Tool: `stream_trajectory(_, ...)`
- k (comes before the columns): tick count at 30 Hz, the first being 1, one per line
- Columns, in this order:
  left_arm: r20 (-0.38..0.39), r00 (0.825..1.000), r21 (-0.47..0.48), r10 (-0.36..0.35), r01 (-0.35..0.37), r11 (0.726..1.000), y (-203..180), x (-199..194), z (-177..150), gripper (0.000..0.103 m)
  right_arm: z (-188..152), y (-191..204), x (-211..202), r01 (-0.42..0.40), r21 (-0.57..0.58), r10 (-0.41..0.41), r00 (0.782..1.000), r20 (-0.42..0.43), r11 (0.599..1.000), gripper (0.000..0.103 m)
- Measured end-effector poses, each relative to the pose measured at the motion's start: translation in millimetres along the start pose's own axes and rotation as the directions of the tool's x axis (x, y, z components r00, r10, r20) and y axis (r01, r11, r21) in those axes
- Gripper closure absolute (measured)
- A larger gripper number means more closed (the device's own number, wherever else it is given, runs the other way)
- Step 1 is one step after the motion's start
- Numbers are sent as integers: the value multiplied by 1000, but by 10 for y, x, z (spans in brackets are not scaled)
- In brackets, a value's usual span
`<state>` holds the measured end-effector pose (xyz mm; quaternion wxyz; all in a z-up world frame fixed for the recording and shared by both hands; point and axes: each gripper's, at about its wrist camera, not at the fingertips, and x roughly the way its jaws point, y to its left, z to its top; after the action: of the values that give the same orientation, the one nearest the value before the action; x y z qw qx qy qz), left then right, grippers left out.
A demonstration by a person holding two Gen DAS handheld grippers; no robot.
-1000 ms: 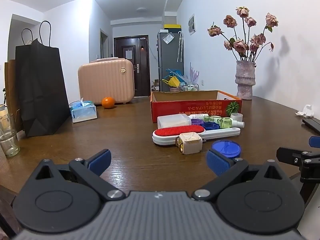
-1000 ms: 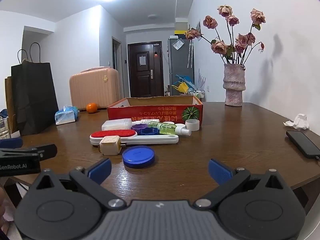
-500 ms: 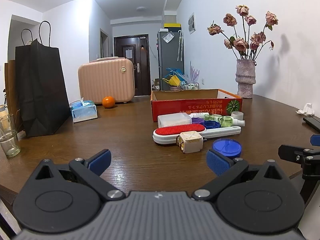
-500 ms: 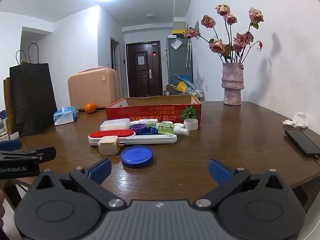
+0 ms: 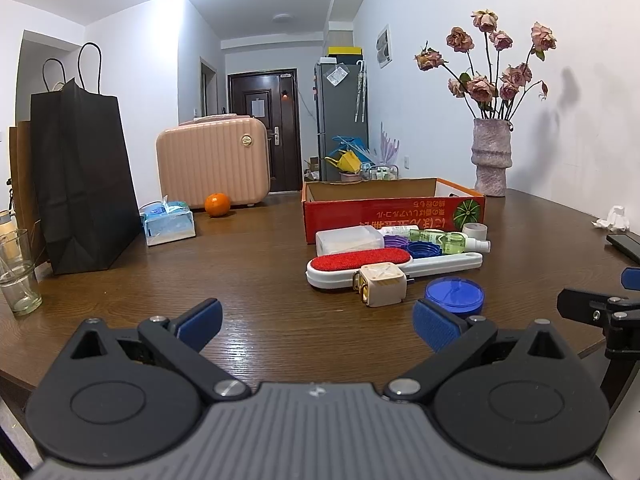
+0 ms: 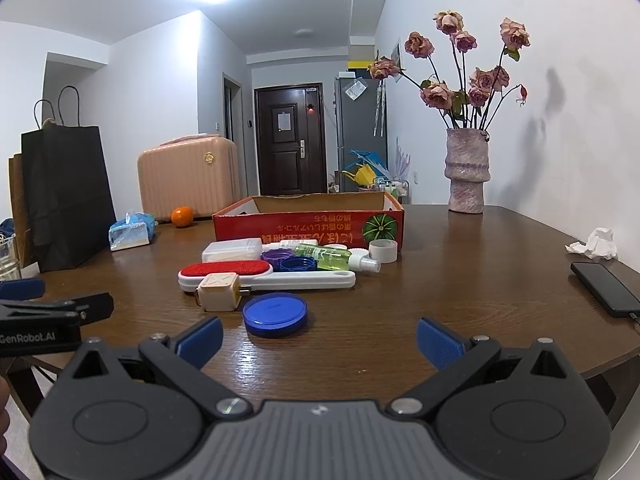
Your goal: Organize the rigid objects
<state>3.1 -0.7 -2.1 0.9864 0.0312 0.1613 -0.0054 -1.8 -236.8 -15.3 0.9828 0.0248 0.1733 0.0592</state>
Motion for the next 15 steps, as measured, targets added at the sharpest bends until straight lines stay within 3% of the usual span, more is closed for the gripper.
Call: stream_trajectory(15, -1, 1000, 4, 8, -8, 1000, -13, 37, -5, 0, 1, -17, 13, 5, 6, -5, 1000, -1, 1000, 0)
